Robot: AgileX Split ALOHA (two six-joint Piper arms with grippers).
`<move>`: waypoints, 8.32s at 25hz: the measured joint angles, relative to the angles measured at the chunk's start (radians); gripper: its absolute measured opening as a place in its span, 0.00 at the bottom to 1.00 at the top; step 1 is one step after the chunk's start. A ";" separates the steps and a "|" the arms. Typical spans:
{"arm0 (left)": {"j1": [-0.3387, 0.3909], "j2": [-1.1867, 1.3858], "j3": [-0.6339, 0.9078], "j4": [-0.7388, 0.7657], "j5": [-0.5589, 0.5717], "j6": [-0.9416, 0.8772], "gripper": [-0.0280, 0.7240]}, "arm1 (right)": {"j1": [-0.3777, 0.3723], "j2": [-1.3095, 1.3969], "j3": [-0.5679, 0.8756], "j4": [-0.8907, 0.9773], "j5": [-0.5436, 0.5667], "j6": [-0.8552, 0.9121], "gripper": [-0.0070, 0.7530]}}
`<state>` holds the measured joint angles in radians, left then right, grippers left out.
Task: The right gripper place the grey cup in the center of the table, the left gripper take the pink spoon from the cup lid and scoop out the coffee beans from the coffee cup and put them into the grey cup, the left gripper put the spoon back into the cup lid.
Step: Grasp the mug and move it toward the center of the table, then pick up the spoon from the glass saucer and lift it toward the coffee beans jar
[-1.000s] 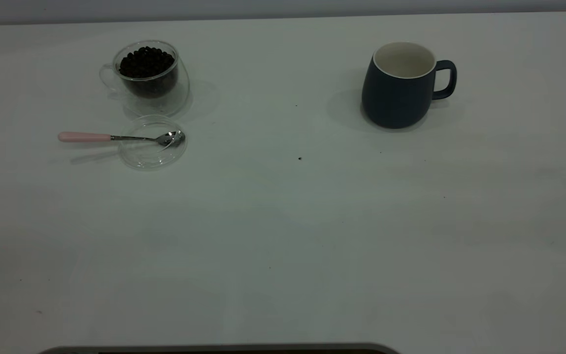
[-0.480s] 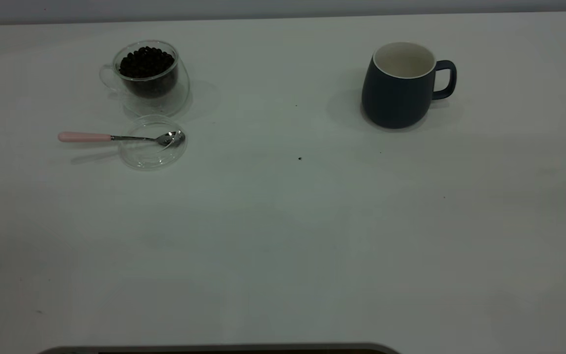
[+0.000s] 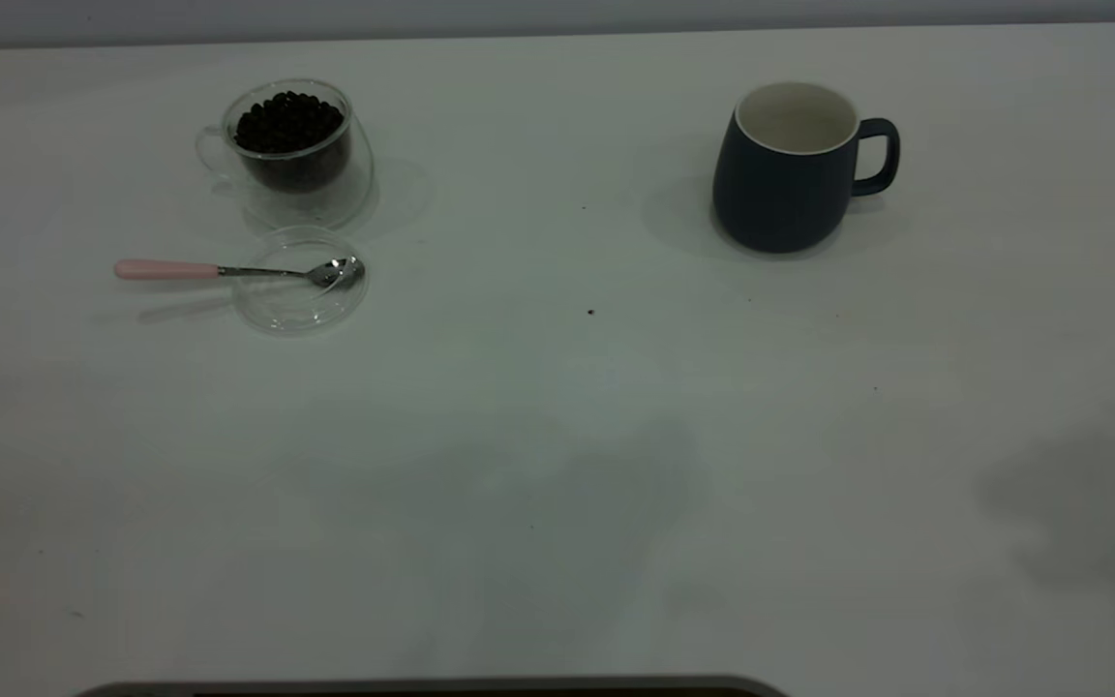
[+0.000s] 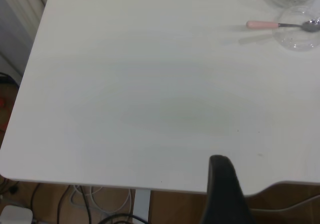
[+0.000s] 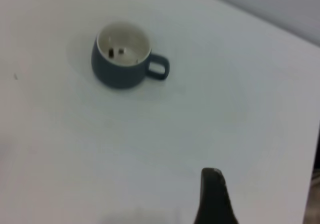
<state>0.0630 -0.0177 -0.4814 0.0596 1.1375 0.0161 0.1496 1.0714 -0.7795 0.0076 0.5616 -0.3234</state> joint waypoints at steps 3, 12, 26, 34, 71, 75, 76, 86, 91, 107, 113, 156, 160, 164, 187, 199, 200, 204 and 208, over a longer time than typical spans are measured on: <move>0.000 0.000 0.000 0.000 0.000 0.000 0.75 | 0.000 0.232 -0.122 0.018 0.005 -0.027 0.73; 0.000 0.000 0.000 0.000 0.002 0.000 0.75 | -0.010 0.840 -0.404 0.020 0.032 -0.213 0.73; 0.000 0.000 0.000 0.000 0.002 0.000 0.75 | -0.109 1.252 -0.560 0.025 -0.376 -0.901 0.73; 0.000 0.000 0.000 0.000 0.002 0.000 0.75 | -0.080 1.321 -0.560 0.025 -0.549 -1.078 0.73; 0.000 0.000 0.000 0.000 0.002 0.000 0.75 | 0.189 1.322 -0.560 0.025 -0.640 -0.978 0.73; 0.000 0.000 0.000 0.000 0.003 0.000 0.75 | 0.232 1.322 -0.560 0.025 -0.656 -0.977 0.73; 0.000 0.000 0.000 0.000 0.003 0.000 0.75 | 0.242 1.322 -0.560 0.025 -0.660 -0.976 0.73; 0.000 0.000 0.000 0.000 0.003 0.000 0.75 | 0.332 1.355 -0.561 0.026 -0.731 -0.970 0.73; 0.000 0.000 0.000 0.000 0.003 0.000 0.75 | 0.361 1.357 -0.561 0.025 -0.775 -0.904 0.73; 0.000 0.000 0.000 0.000 0.003 0.000 0.75 | 0.171 1.251 -0.519 0.127 -0.431 -0.735 0.73; 0.000 0.000 0.000 0.000 0.003 0.000 0.75 | 0.033 0.984 -0.517 0.354 -0.016 -0.452 0.73; 0.000 0.000 0.000 0.000 0.004 0.000 0.75 | 0.059 -1.011 0.303 0.058 0.553 0.230 0.73; 0.000 0.000 0.000 0.000 0.004 0.000 0.75 | 0.061 -1.078 0.303 0.058 0.559 0.230 0.73; 0.000 0.000 0.000 0.001 0.004 0.000 0.75 | 0.069 -1.078 0.303 0.058 0.560 0.230 0.73; 0.000 0.000 0.000 0.001 0.004 0.000 0.75 | -0.044 -1.079 0.303 0.085 0.560 0.252 0.73; 0.000 0.000 0.000 0.001 -0.001 -0.003 0.75 | -0.044 -1.079 0.303 0.085 0.560 0.252 0.73; 0.000 0.000 0.000 0.001 -0.001 -0.003 0.75 | -0.044 -1.079 0.303 0.085 0.560 0.252 0.73; 0.000 0.006 -0.015 -0.020 -0.032 -0.016 0.74 | -0.044 -1.079 0.303 0.085 0.560 0.252 0.73; 0.000 0.135 -0.064 -0.103 -0.174 -0.063 0.69 | -0.044 -1.079 0.303 0.085 0.560 0.252 0.73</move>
<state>0.0630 0.1176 -0.5456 -0.0429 0.9632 -0.0469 0.1058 -0.0071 -0.4768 0.0923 1.1217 -0.0716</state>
